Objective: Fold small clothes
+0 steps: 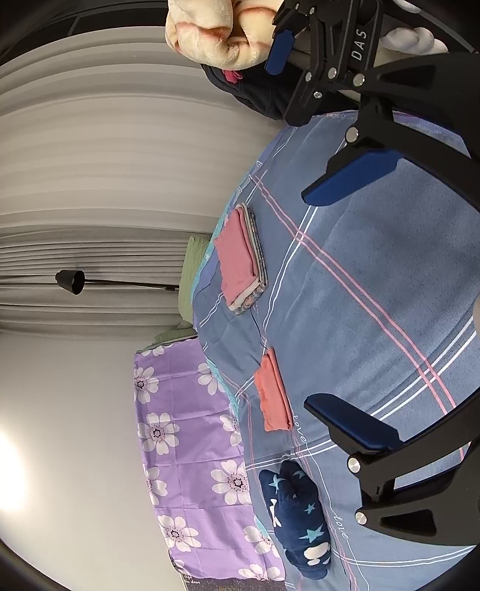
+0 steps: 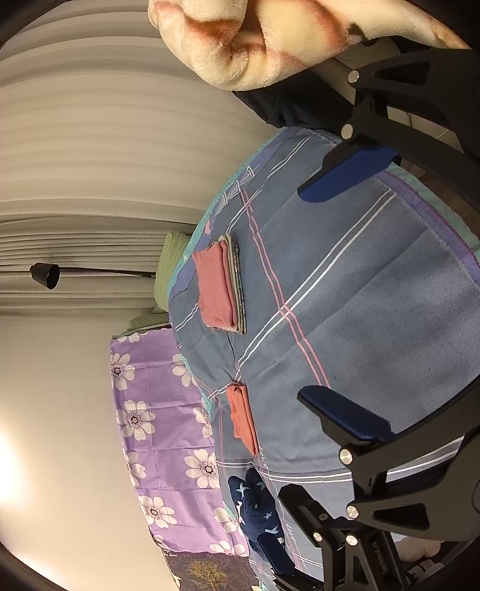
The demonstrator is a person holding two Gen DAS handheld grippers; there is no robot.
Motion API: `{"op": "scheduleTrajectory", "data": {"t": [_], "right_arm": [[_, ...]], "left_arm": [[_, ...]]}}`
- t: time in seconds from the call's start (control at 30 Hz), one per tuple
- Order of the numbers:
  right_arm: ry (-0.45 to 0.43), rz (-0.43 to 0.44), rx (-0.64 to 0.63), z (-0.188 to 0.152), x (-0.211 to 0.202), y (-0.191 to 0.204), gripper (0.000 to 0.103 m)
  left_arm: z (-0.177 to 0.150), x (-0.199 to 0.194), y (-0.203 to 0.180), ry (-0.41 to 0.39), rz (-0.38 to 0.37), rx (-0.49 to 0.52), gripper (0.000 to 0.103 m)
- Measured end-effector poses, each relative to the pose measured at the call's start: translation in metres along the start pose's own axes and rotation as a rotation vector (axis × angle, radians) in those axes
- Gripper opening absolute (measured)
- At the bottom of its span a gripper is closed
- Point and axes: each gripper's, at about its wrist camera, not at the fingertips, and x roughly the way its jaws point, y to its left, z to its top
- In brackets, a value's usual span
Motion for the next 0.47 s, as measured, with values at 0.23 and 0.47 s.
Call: {"op": "scheduleTrajectory", "data": {"t": [0.23, 0.47], "right_arm": [[0.005, 0.000, -0.002, -0.0003, 0.0014, 0.0015, 0.101], [0.013, 0.005, -0.001, -0.0002, 0.0053, 0.0030, 0.101]], "left_arm": [[0.0005, -0.0002, 0.0011, -0.002, 0.005, 0.000, 0.101], [-0.0007, 0.0025, 0.0037, 0.008, 0.014, -0.003, 0.101]]}}
